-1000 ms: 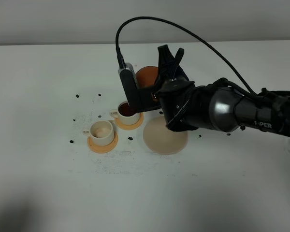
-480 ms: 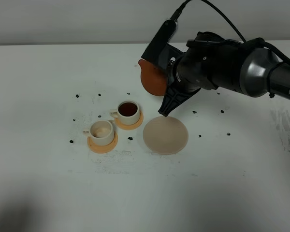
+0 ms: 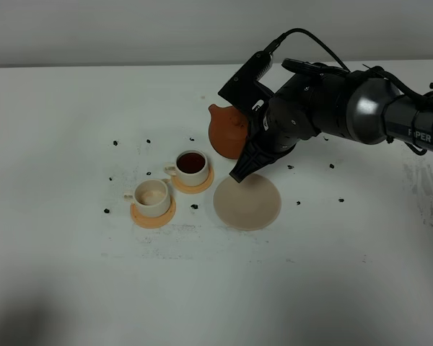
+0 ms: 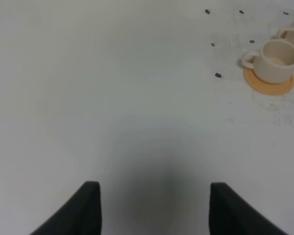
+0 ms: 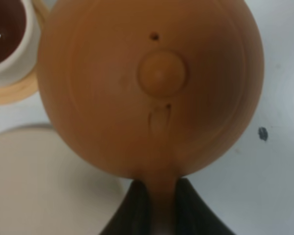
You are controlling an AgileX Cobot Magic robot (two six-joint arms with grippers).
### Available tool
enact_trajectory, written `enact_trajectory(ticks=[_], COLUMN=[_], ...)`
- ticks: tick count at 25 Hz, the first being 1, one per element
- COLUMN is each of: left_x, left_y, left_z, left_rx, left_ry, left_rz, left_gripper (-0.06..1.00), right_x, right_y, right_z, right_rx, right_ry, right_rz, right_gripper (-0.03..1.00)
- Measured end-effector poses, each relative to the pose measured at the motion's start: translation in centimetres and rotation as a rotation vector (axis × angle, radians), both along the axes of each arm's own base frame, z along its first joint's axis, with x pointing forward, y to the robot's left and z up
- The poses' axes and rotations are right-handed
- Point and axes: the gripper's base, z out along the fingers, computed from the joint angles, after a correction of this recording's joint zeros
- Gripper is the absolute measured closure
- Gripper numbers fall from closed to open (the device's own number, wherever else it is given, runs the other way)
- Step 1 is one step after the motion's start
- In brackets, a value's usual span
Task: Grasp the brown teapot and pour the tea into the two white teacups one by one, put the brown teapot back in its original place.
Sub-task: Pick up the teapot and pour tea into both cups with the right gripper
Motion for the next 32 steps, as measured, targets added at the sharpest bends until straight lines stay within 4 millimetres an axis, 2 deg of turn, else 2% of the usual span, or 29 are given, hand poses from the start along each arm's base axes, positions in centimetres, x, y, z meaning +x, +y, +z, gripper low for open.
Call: enact_trajectory(ticks=[9, 15, 17, 21, 26, 32], left_x=[0.0, 0.0, 0.0, 0.0, 0.0, 0.0], left_y=[0.0, 0.0, 0.0, 0.0, 0.0, 0.0], left_z=[0.0, 0.0, 0.0, 0.0, 0.0, 0.0], left_rx=[0.001, 0.001, 0.001, 0.001, 0.001, 0.001], left_ry=[-0.001, -0.001, -0.001, -0.001, -0.001, -0.001], left_rz=[0.0, 0.0, 0.0, 0.0, 0.0, 0.0], left_gripper=[0.43, 0.43, 0.43, 0.43, 0.43, 0.43], right_x=[0.5, 0.7, 0.6, -0.3, -2.8, -6.1], right_y=[-0.1, -0.1, -0.1, 0.1, 1.1, 3.3], right_z=[-2.5, -2.4, -1.9, 1.2, 5.2, 5.6], right_rx=[-0.018, -0.01, -0.01, -0.007, -0.049, -0.163], right_ry=[0.034, 0.026, 0.022, -0.024, -0.089, -0.104], right_rz=[0.006, 0.004, 0.005, 0.031, 0.111, 0.226], right_gripper=[0.85, 0.85, 0.85, 0.85, 0.85, 0.85])
